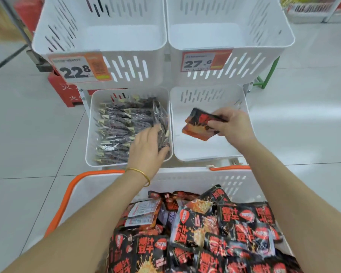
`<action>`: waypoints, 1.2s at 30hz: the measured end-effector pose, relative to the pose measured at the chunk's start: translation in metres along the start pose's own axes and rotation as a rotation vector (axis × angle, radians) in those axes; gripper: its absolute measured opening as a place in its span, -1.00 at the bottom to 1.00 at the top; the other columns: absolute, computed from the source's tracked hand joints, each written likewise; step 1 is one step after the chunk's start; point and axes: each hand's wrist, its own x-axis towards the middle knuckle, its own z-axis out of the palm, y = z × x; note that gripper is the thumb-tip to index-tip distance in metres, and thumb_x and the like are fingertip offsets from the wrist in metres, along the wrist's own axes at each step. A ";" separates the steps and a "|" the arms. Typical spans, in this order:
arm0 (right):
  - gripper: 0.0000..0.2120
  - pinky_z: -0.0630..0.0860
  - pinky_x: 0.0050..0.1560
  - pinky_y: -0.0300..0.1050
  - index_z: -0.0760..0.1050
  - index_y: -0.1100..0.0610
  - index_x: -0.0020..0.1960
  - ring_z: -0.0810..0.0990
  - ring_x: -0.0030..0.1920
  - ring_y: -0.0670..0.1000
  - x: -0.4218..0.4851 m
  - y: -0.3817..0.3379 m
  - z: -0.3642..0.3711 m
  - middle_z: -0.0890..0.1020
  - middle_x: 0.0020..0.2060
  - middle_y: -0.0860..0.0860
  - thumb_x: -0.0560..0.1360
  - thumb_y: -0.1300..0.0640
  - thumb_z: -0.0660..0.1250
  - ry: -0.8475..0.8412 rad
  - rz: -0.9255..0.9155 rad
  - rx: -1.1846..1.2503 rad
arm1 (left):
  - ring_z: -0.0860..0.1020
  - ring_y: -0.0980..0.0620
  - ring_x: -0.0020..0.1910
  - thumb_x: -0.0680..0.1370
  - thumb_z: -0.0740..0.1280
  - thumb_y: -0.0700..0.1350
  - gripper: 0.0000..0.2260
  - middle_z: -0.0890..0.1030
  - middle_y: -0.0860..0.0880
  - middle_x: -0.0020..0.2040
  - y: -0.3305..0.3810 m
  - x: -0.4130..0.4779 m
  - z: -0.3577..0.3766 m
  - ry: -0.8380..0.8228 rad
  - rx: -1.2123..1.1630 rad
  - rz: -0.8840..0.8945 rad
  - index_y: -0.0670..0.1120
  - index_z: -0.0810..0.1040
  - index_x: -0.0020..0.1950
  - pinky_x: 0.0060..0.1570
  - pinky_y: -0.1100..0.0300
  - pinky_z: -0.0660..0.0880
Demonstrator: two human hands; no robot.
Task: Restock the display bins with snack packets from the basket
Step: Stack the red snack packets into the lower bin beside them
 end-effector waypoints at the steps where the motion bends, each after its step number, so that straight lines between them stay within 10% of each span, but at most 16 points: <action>1: -0.84 0.51 -0.14 -0.04 0.57 0.07 -0.17 0.56 -0.21 0.08 0.006 0.013 0.009 0.60 -0.30 0.01 0.41 0.32 0.40 -0.023 -0.016 -0.103 | 0.22 -0.10 0.40 0.56 0.25 0.01 -0.45 0.31 -0.11 0.41 -0.010 -0.002 0.007 -0.030 0.064 -0.011 -0.11 0.17 0.49 0.39 0.01 0.18; 14: -0.83 0.31 -0.29 -0.43 0.56 0.23 0.02 0.44 -0.07 -0.03 0.016 0.064 0.067 0.52 -0.12 -0.03 0.44 0.34 0.32 -0.474 0.134 -0.429 | 0.23 -0.06 0.41 0.53 0.00 0.15 -0.39 0.29 -0.09 0.45 -0.027 -0.004 0.027 -0.160 0.206 0.074 -0.11 0.09 0.53 0.39 0.04 0.21; 22: -0.63 0.23 0.24 -0.25 0.46 0.17 0.31 0.36 0.33 0.01 0.012 0.048 0.059 0.46 0.33 0.03 0.56 0.26 0.10 -0.712 0.210 -0.465 | 0.24 -0.05 0.39 0.60 0.08 0.08 -0.46 0.30 -0.08 0.44 -0.025 -0.004 0.026 -0.181 0.220 0.077 -0.10 0.07 0.53 0.37 0.08 0.21; 31: -0.65 0.41 0.03 -0.42 0.55 0.11 0.16 0.53 0.11 -0.10 -0.072 0.009 0.004 0.60 0.08 -0.02 0.50 0.38 0.17 -0.198 0.103 -0.025 | 0.23 -0.10 0.40 0.61 0.09 0.05 -0.48 0.28 -0.11 0.44 -0.020 -0.003 0.020 -0.237 0.279 0.052 -0.08 0.10 0.52 0.33 -0.01 0.24; 36: -0.71 0.46 0.06 -0.24 0.59 0.10 0.10 0.58 0.07 -0.03 -0.152 0.034 -0.007 0.64 0.02 -0.04 0.49 0.36 0.23 -0.117 0.168 -0.350 | 0.39 -0.17 0.29 0.55 0.25 -0.04 -0.59 0.44 -0.15 0.33 0.000 -0.025 0.013 -0.017 0.294 0.205 -0.16 0.38 0.36 0.24 -0.09 0.31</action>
